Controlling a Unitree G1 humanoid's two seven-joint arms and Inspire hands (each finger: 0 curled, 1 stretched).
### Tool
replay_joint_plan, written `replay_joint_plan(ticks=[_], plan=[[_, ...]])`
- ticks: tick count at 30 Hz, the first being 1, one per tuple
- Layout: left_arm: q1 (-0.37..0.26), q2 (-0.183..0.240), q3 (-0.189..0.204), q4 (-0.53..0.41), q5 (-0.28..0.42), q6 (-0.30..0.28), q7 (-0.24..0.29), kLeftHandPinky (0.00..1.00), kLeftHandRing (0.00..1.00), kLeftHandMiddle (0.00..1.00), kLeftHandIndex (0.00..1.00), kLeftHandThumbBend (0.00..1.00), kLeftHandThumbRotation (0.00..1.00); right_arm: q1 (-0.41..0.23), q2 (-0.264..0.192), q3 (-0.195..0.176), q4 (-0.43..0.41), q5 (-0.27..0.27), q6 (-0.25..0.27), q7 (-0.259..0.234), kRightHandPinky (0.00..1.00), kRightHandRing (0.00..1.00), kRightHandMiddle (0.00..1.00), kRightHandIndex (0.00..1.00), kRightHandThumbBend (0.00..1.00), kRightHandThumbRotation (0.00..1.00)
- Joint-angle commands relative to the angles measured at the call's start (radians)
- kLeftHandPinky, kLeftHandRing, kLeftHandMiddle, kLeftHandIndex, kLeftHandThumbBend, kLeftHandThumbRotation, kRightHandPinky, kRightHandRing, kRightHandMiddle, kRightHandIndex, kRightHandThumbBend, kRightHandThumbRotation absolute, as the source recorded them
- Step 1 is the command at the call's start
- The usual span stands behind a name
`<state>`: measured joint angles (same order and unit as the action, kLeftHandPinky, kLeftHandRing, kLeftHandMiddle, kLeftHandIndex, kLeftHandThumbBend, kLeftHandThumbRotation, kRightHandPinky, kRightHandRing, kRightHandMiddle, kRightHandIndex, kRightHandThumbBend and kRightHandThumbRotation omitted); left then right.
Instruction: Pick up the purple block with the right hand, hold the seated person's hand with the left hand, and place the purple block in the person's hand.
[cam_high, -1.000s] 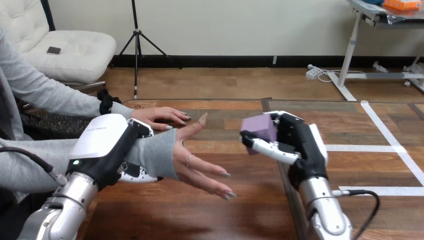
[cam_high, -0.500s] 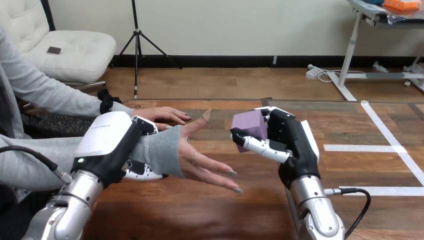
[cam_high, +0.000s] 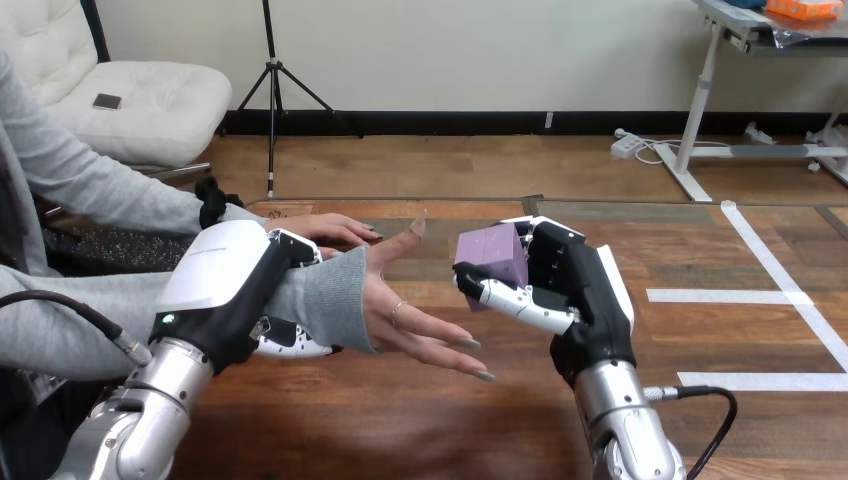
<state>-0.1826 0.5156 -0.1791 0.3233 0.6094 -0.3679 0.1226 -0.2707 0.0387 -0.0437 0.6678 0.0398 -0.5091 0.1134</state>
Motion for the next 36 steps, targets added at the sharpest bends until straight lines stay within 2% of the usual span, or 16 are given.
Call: replay_joint_plan(ticks=[1,22,36], plan=[[-0.163,-0.058,0.011,-0.051,-0.019,-0.034,0.053,0.15,0.20,0.28,0.29,0.71,0.00,-0.017,0.027,0.026,-0.128,0.015,0.004,0.013,0.32,0.36,0.40,0.44,0.78,0.00],[-0.166,-0.071,0.024,-0.022,-0.014,-0.040,0.081,0.15,0.21,0.29,0.30,0.72,0.00,0.085,0.066,0.084,-0.317,0.034,0.117,0.024,0.32,0.36,0.40,0.44,0.79,0.00],[-0.168,-0.070,0.024,-0.017,-0.013,-0.042,0.075,0.16,0.22,0.29,0.31,0.72,0.00,0.134,0.074,0.126,-0.395,0.039,0.161,0.028,0.30,0.35,0.39,0.43,0.78,0.00]])
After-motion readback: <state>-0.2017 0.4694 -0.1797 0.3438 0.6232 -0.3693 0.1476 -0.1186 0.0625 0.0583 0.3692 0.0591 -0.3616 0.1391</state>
